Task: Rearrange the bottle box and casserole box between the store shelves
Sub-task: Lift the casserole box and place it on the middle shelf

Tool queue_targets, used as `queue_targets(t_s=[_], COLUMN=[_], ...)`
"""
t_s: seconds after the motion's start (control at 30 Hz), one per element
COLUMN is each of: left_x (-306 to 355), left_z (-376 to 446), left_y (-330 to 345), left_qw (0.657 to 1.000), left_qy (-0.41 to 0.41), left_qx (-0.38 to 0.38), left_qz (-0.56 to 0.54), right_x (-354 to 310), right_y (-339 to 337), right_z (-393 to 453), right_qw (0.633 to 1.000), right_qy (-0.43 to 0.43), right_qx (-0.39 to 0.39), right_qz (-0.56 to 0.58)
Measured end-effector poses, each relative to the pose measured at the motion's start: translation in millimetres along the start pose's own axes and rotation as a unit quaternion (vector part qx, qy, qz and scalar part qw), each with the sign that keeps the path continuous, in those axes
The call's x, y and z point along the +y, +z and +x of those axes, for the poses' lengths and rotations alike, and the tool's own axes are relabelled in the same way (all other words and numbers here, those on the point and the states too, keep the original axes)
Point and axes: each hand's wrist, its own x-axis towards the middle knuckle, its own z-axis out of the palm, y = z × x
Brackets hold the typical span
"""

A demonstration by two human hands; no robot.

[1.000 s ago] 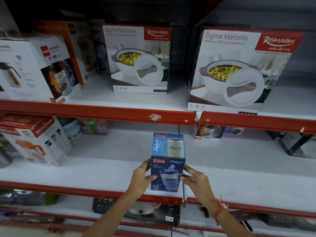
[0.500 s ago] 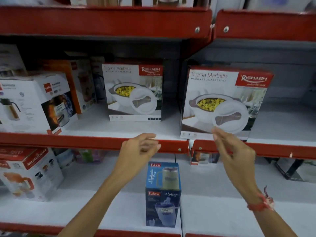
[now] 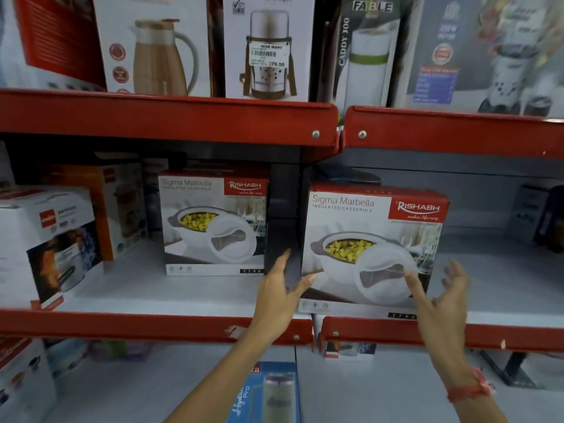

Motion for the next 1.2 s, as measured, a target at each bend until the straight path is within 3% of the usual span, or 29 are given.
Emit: queue_targets(t_s=[0.13, 0.33, 0.57, 0.8, 1.2], left_x=[2, 1, 2, 19, 46], left_z=[9, 0, -34, -79, -153], left_y=[8, -14, -88, -157, -213], left_qw=[0.998, 0.997, 0.993, 0.993, 0.989], left_qy=[-0.004, 0.033, 0.017, 0.022, -0.011], left_qx=[-0.035, 0.017, 0.049, 0.103, 0.105], left_qz=[-0.052, -0.067, -0.102, -0.044, -0.108], right_x=[-2, -11, -48, -92, -140], right_y=[3, 10, 27, 34, -12], right_z=[6, -4, -37, -79, -145], right_qw=[0.994, 0.993, 0.980, 0.972, 0.969], right_qy=[0.024, 0.010, -0.011, -0.012, 0.006], right_qx=[-0.095, -0.096, -0.164, -0.193, -0.182], right_qz=[0.051, 0.072, 0.115, 0.136, 0.166])
